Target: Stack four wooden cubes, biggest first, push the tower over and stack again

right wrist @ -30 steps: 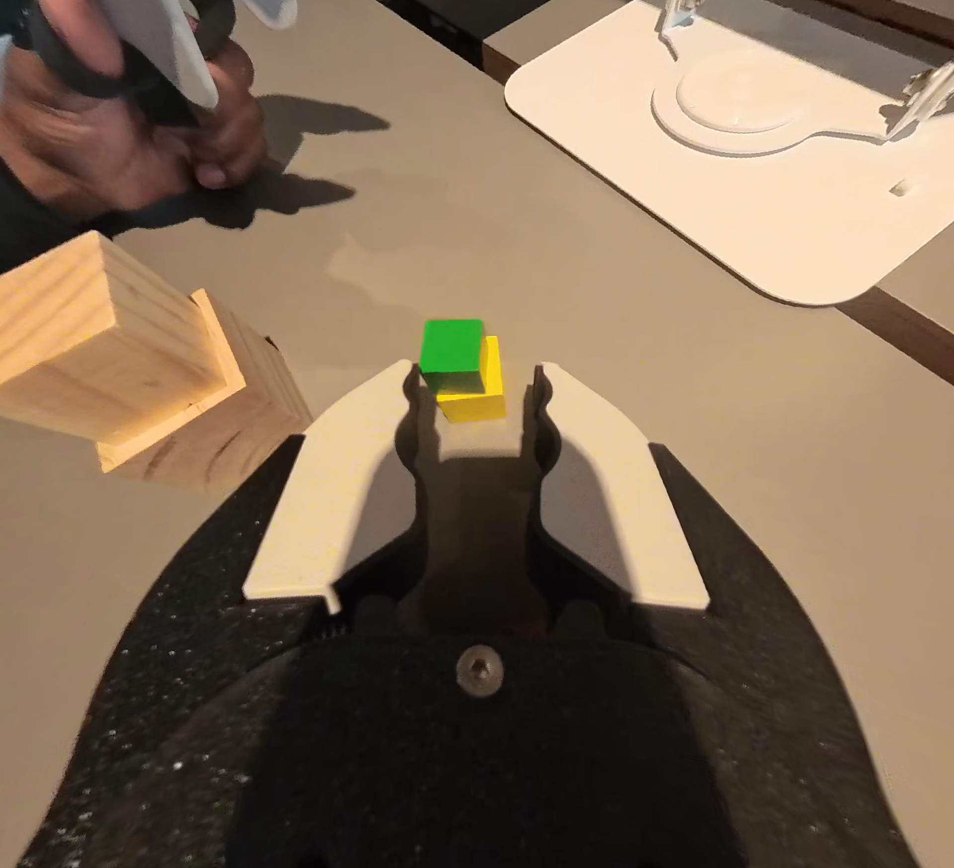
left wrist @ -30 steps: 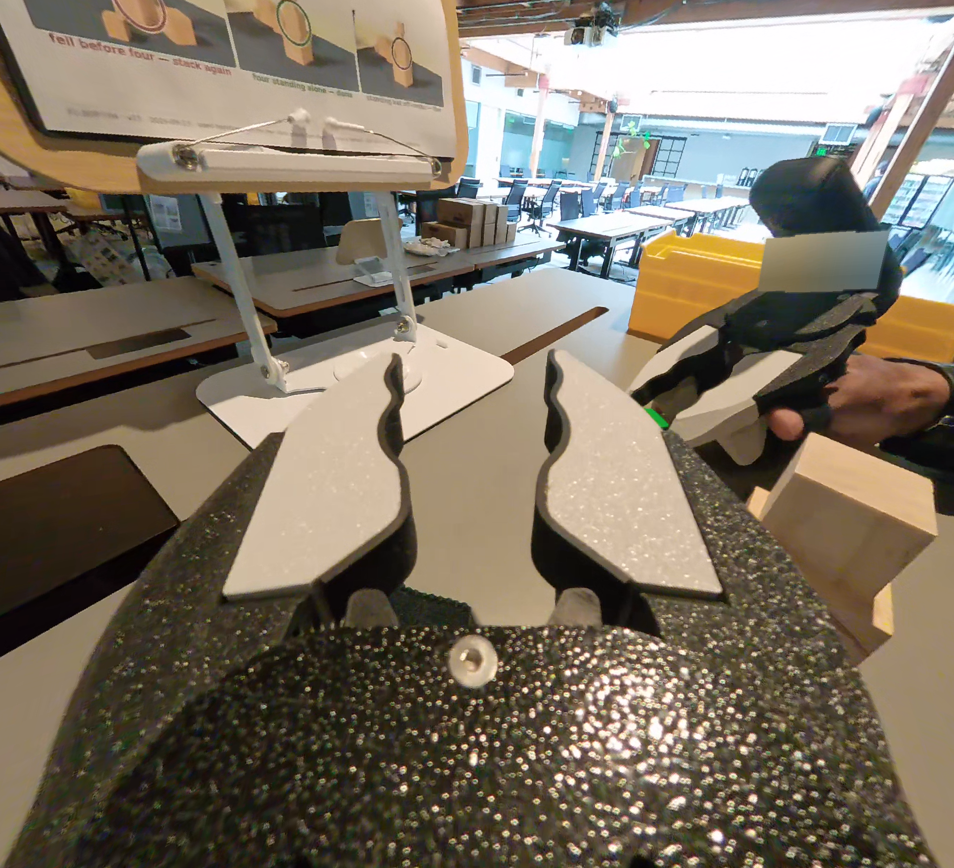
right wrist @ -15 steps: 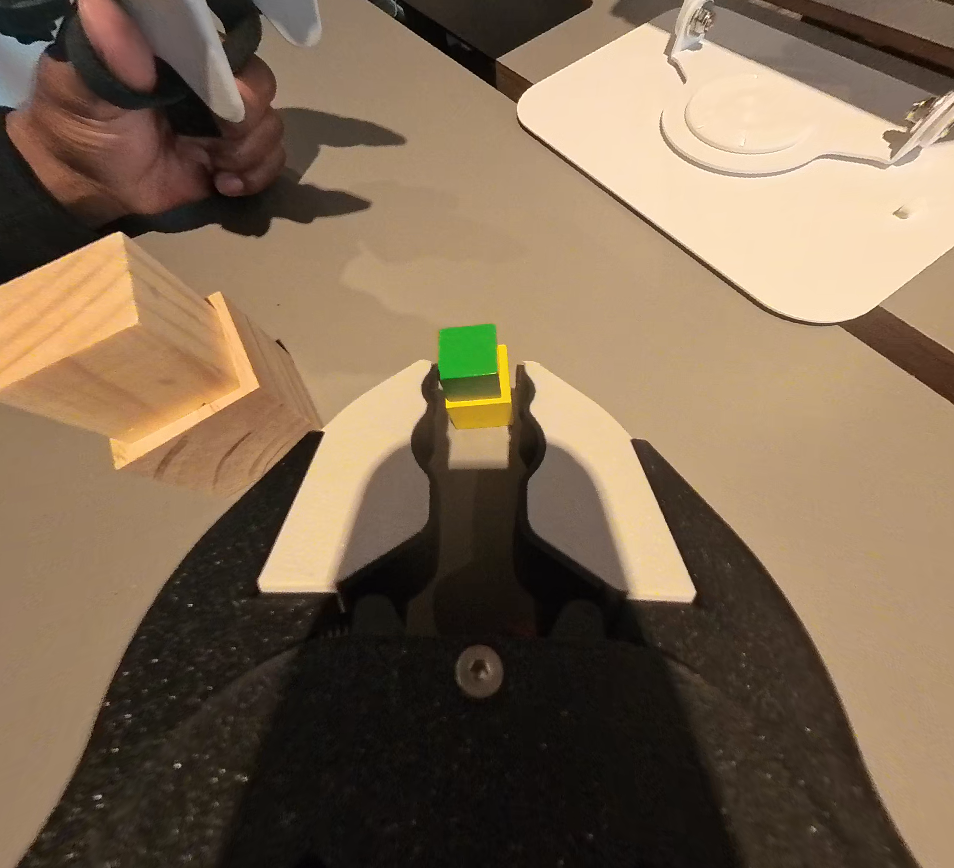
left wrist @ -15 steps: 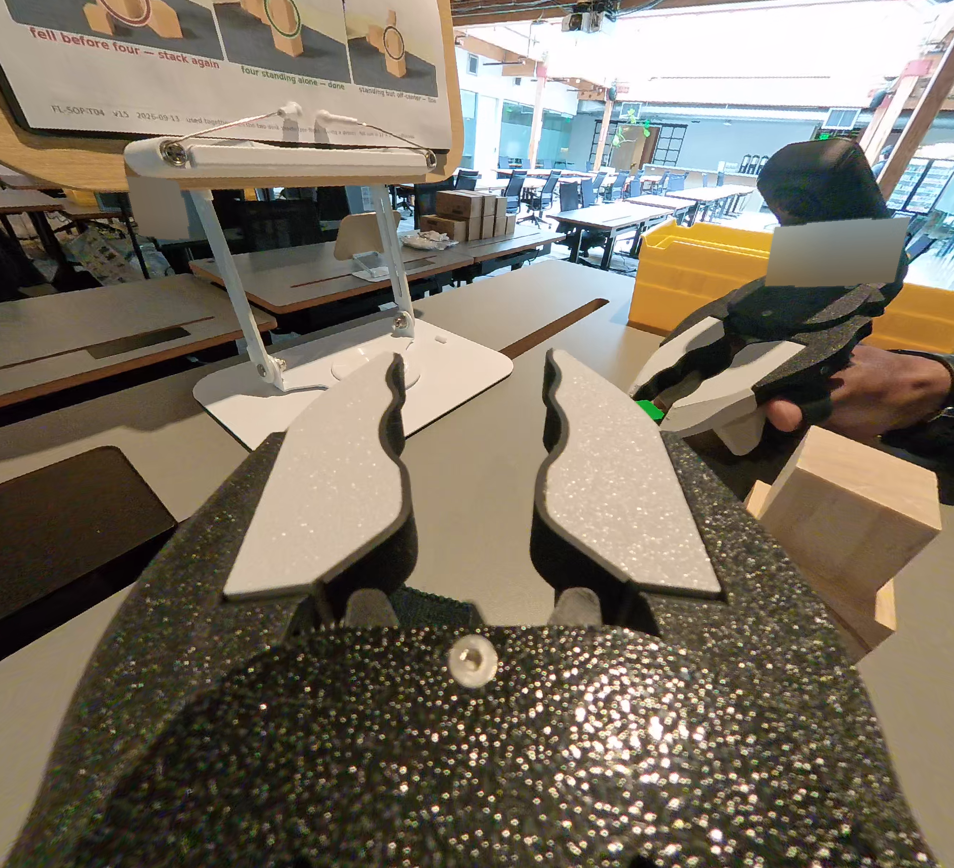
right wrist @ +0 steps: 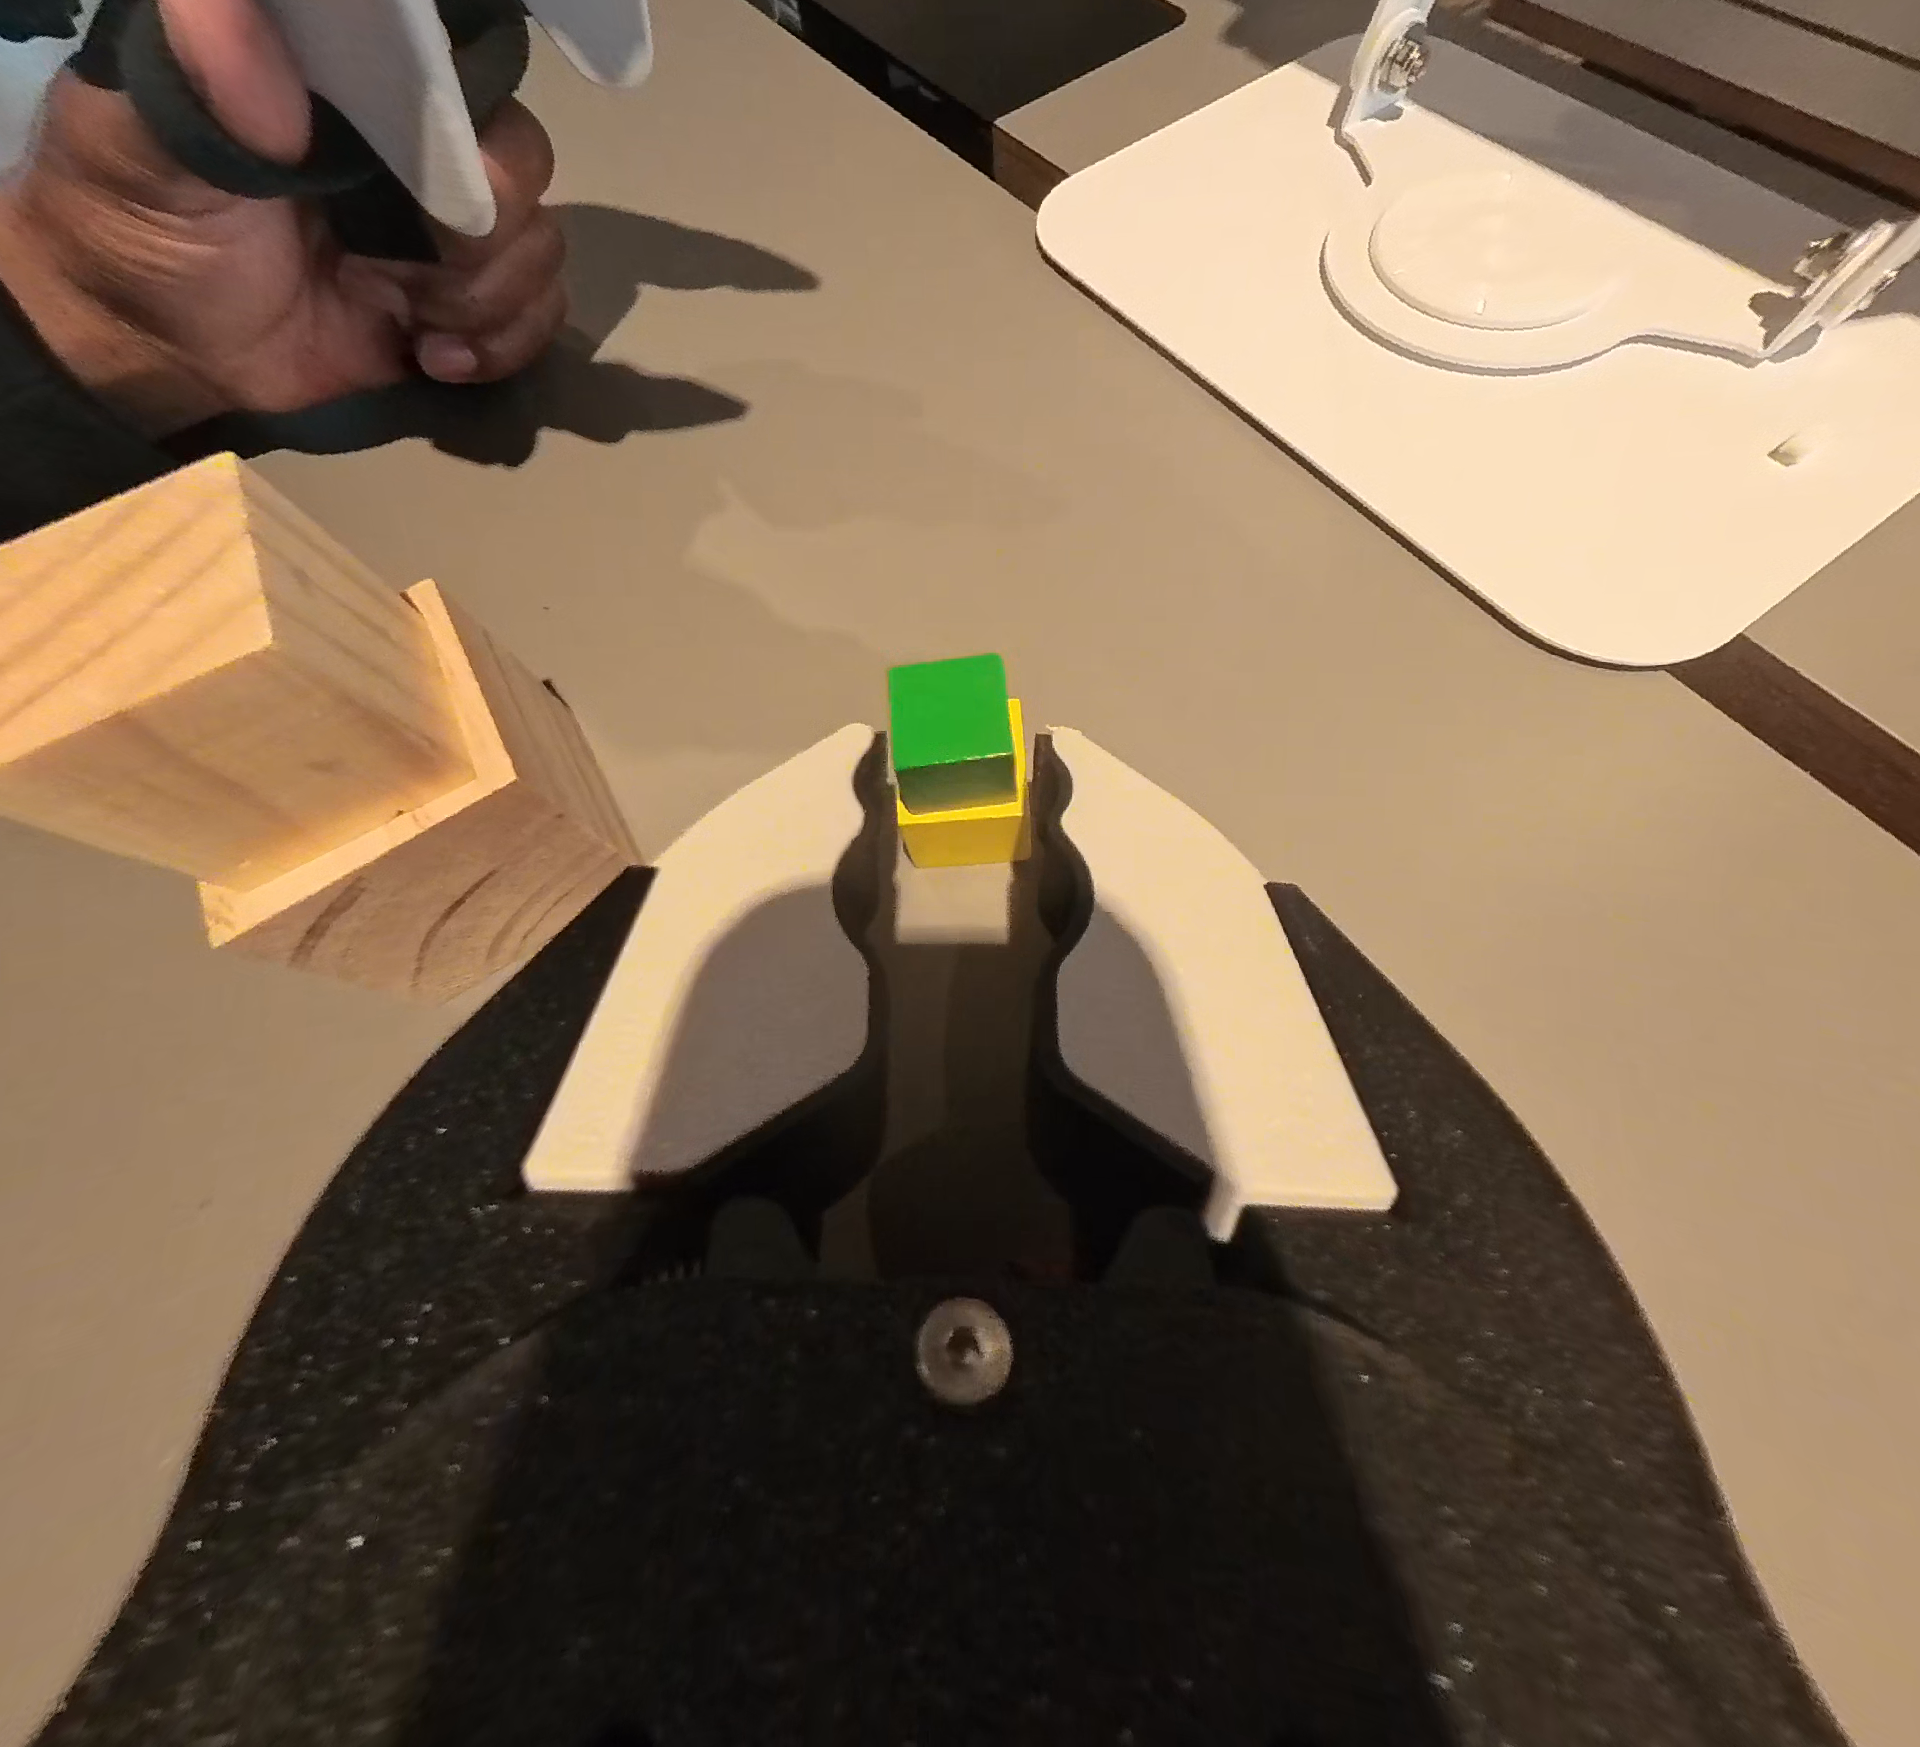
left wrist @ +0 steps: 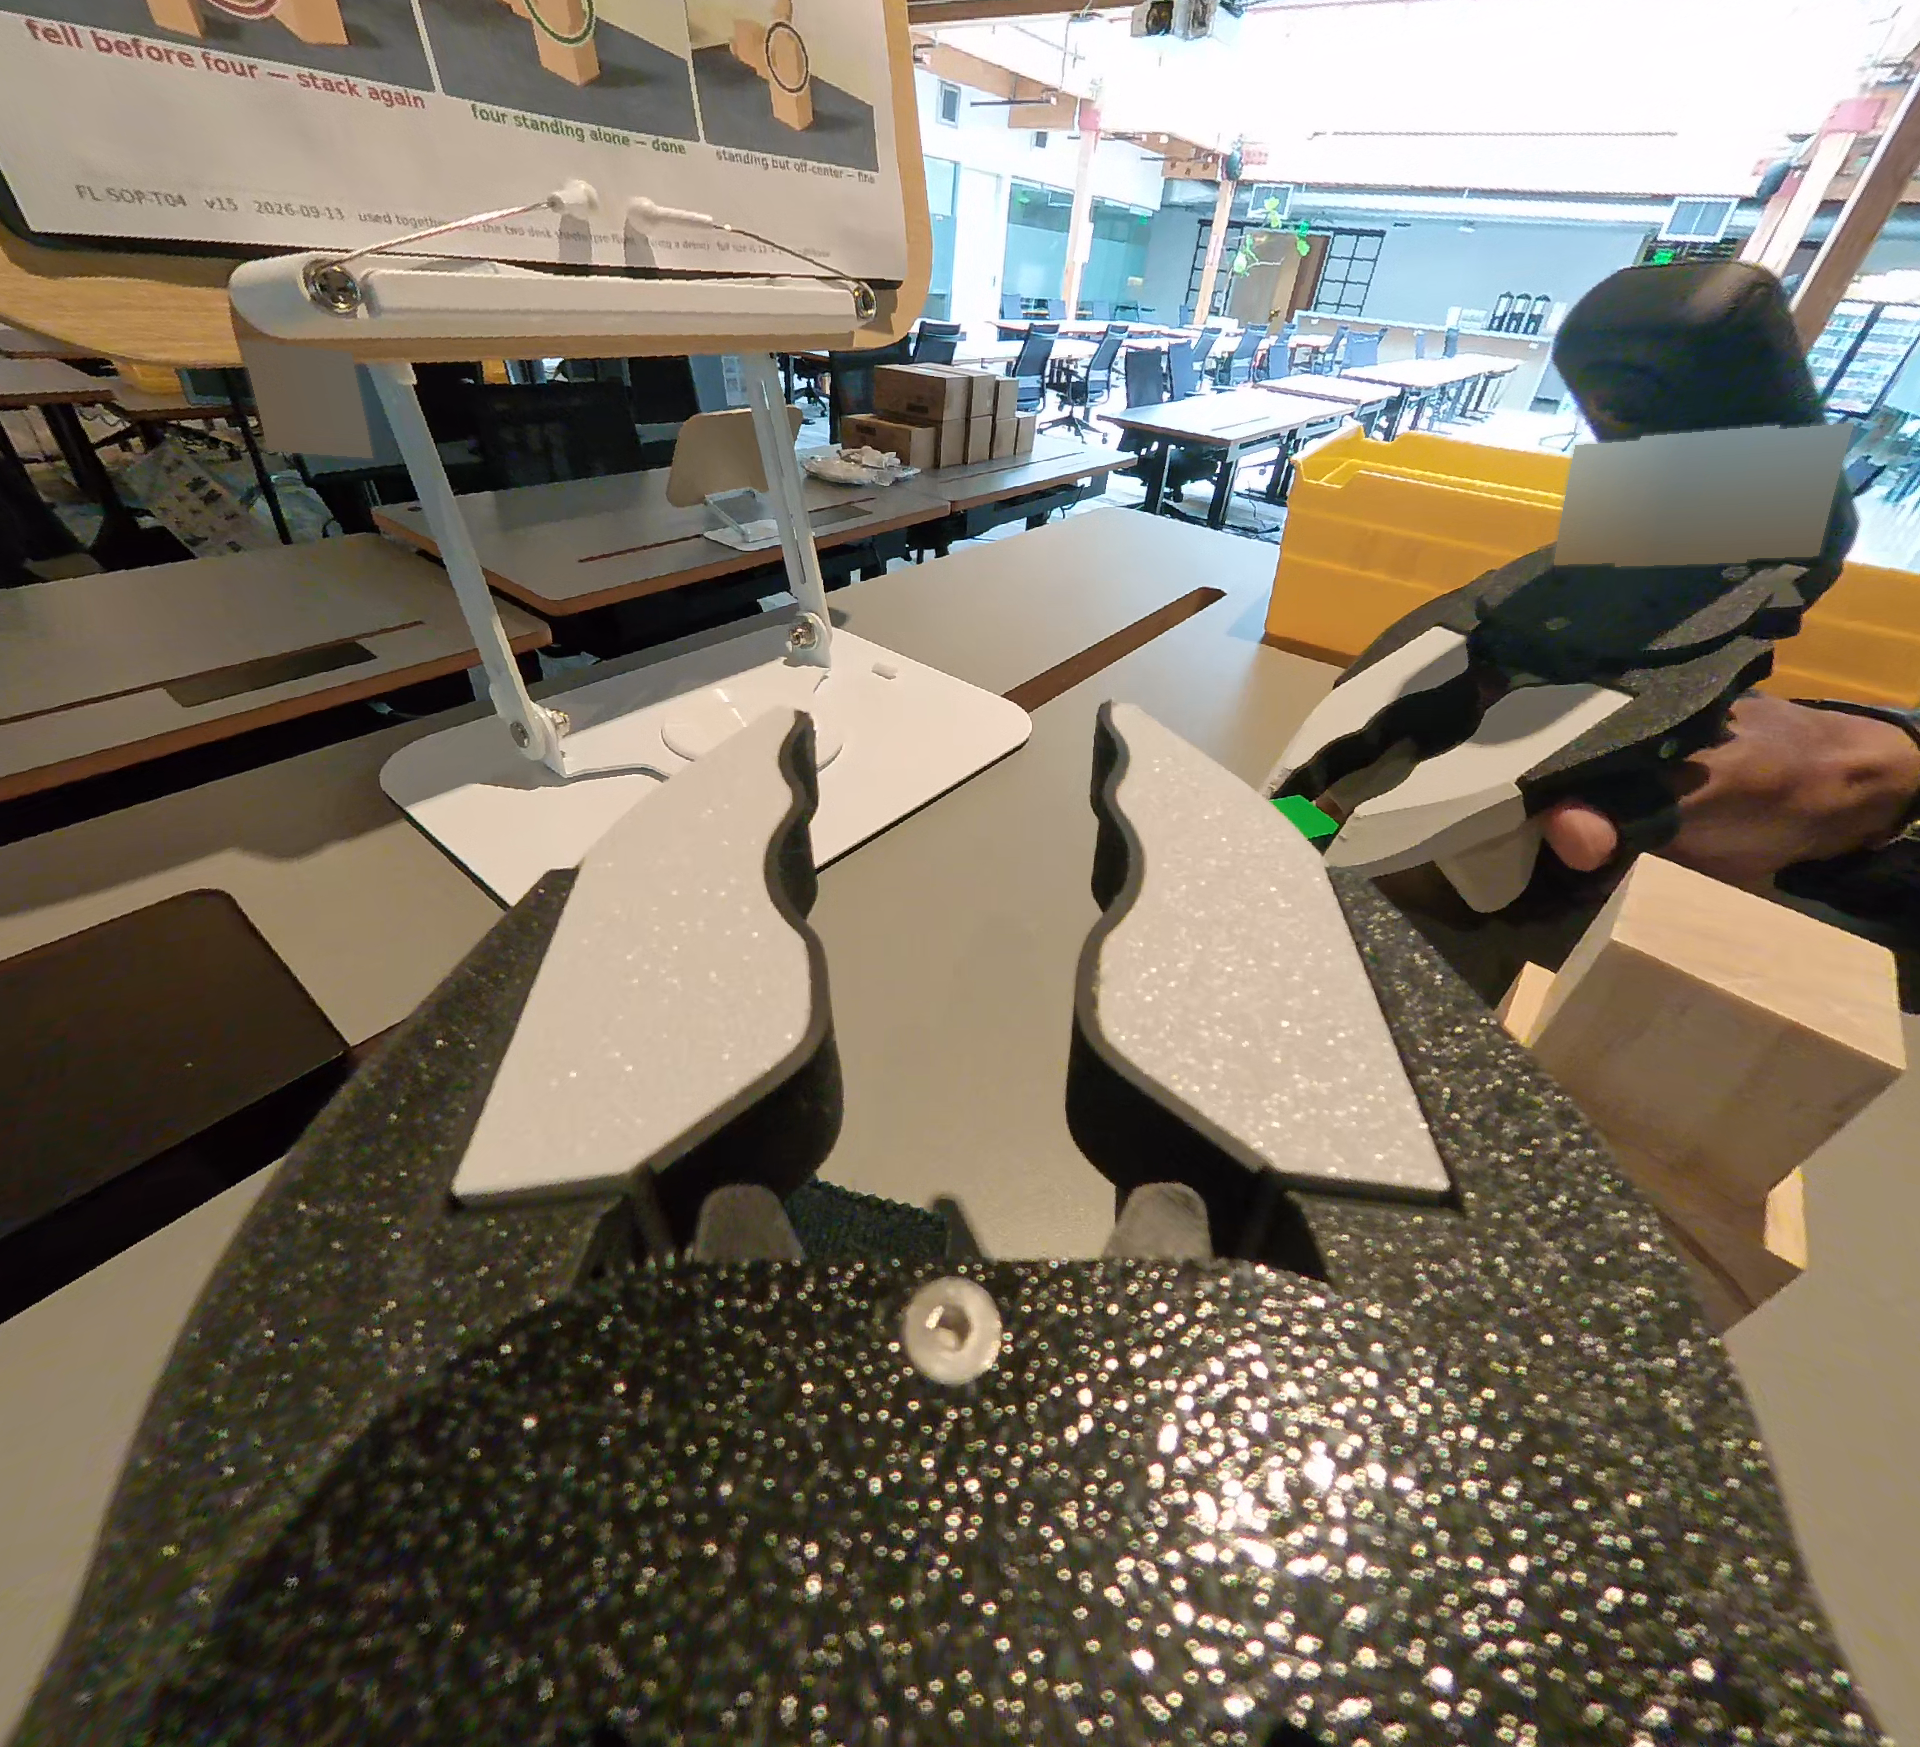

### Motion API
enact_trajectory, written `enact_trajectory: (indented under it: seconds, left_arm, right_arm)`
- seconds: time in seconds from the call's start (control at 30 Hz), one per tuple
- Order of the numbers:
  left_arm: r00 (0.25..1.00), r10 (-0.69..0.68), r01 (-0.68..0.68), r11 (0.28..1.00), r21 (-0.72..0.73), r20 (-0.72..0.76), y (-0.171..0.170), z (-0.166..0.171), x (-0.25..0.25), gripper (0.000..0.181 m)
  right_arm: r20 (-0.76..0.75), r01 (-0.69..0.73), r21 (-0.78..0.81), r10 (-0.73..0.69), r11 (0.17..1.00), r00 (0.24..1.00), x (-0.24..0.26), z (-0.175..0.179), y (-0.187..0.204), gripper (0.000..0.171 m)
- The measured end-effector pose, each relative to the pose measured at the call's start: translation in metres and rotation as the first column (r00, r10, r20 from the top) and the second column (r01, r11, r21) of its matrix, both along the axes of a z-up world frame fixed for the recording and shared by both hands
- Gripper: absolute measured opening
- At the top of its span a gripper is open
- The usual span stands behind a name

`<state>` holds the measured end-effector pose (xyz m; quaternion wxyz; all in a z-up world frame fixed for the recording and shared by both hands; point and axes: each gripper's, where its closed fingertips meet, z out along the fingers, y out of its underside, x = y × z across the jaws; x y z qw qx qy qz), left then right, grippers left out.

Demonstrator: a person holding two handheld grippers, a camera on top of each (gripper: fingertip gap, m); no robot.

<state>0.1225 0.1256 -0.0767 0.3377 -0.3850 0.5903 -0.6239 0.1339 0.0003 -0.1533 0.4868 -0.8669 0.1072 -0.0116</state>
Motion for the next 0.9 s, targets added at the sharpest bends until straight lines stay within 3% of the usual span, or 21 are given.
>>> enact_trajectory:
  seconds: [0.5, 0.7, 0.9]
  left_arm:
    - [1.000, 0.001, -0.001, 1.000, 0.003, -0.005, -0.0002, -0.0008, 0.0005, 0.050]
    - [1.000, 0.000, 0.000, 1.000, -0.002, -0.004, 0.0001, -0.0004, 0.0000, 0.050]
    - [1.000, -0.001, 0.001, 1.000, -0.005, -0.004, 0.0003, -0.0003, 0.0000, 0.049]
  right_arm:
    - [0.023, 0.004, -0.002, -0.004, 1.000, 1.000, 0.0003, 0.0003, 0.0004, 0.022]
    - [-0.026, -0.023, 0.005, 0.023, 1.000, 0.999, -0.0020, -0.0003, -0.0003, 0.040]
    - [-0.040, -0.031, -0.054, 0.029, 0.998, 0.999, -0.0034, -0.0085, -0.0012, 0.040]
